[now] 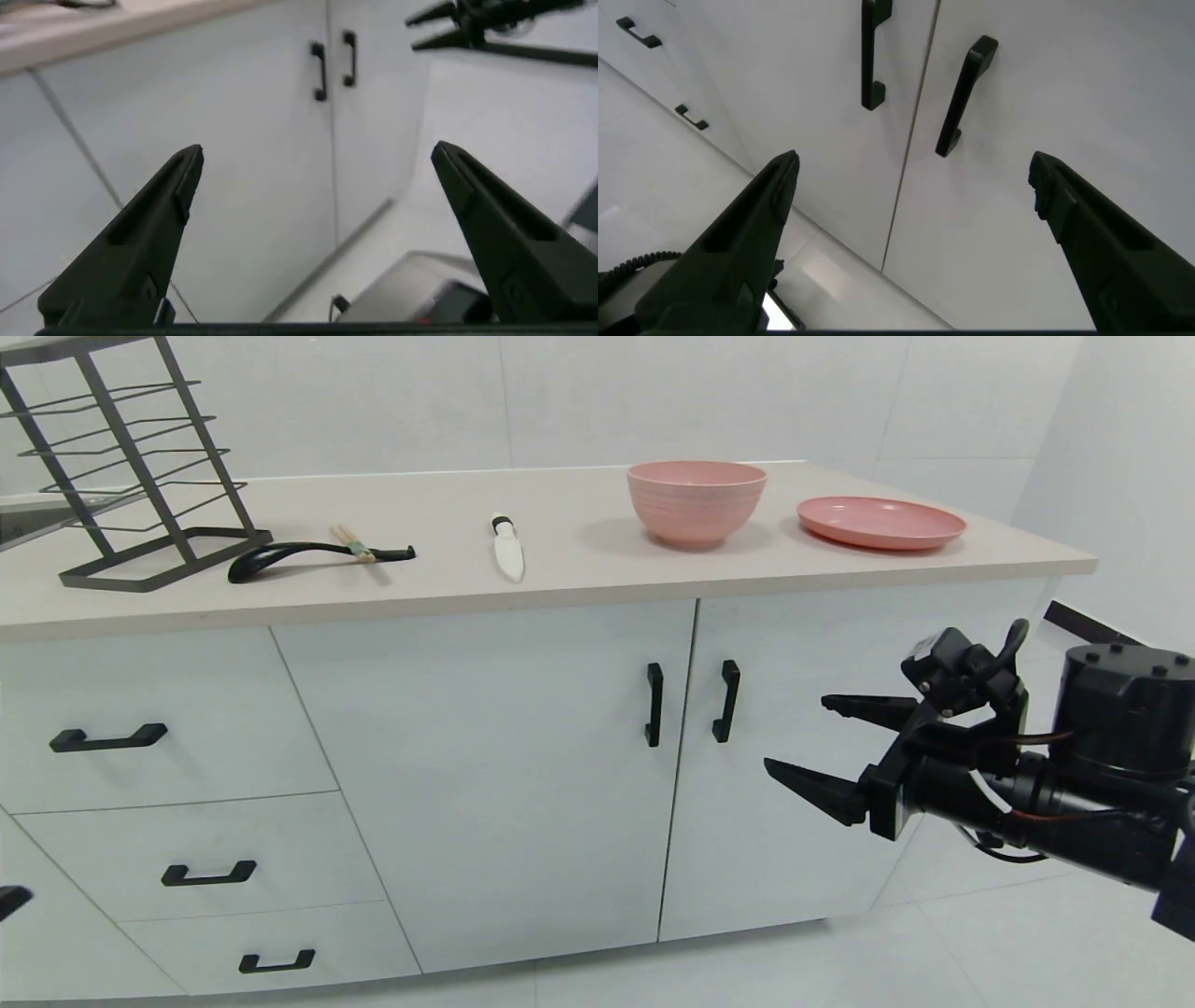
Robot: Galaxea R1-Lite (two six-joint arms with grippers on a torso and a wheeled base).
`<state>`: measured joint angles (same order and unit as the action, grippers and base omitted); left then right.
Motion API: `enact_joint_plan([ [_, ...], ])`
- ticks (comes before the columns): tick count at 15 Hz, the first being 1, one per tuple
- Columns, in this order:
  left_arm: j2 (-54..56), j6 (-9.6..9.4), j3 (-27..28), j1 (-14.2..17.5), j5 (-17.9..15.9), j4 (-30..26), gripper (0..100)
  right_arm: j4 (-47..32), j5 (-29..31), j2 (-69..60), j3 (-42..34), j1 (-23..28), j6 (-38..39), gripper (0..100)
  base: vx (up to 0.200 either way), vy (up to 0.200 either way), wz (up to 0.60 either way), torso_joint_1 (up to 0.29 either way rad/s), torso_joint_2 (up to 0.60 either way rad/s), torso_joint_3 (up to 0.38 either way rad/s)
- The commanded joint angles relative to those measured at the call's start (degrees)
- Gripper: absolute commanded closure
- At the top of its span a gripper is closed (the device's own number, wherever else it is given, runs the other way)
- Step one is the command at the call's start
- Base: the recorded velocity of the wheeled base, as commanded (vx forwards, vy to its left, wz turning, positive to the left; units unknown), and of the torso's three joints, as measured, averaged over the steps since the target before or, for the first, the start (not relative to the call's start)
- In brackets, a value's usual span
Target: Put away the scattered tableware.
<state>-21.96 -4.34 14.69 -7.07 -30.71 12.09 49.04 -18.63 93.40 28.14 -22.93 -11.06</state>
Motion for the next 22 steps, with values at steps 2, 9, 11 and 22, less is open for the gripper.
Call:
enact_joint_plan([
  [2,-16.01,-7.96,-0.01,-1.19,-6.82,0.21,0,0.09,-0.01,-0.24,0.16,-0.10,-0.02,0,0.000,0.000,0.00,0.000,0.00,0.000],
  [9,-35.26,-15.26,-2.65,-19.30,-6.82,7.42,0,1.14,-5.37,1.52,0.08,0.34,-0.11,0,0.000,0.000,0.00,0.000,0.00,0.000],
  [11,-42.29,-15.52,-2.56,-19.47,-6.91,14.63,0,6.50,-8.88,5.56,-0.19,0.87,-0.19,0,0.000,0.000,0.00,0.000,0.00,0.000],
  [22,-82.90,-14.73,-0.45,-29.40,-6.29,63.76,0,10.28,-12.13,11.45,0.60,2.98,-1.16,0,0.000,0.000,0.00,0.000,0.00,0.000],
])
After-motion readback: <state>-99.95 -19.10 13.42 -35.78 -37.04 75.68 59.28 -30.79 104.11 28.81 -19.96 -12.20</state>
